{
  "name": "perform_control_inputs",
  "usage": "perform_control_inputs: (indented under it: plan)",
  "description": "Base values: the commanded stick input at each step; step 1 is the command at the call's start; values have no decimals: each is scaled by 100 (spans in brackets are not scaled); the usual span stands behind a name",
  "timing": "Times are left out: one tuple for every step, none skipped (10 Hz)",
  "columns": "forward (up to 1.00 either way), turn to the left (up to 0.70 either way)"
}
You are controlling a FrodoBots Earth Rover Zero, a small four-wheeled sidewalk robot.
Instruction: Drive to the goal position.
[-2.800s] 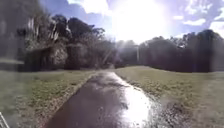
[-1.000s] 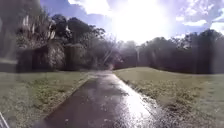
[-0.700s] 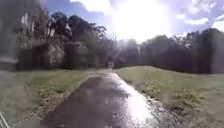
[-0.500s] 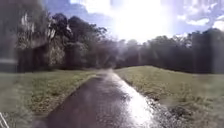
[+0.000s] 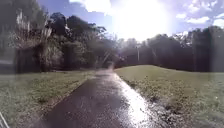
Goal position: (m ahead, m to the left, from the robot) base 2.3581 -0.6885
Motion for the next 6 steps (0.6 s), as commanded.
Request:
perform_control_inputs:
  plan:
    - [0,0]
    - [0,0]
    - [0,0]
    - [12,0]
    - [44,0]
    - [70,0]
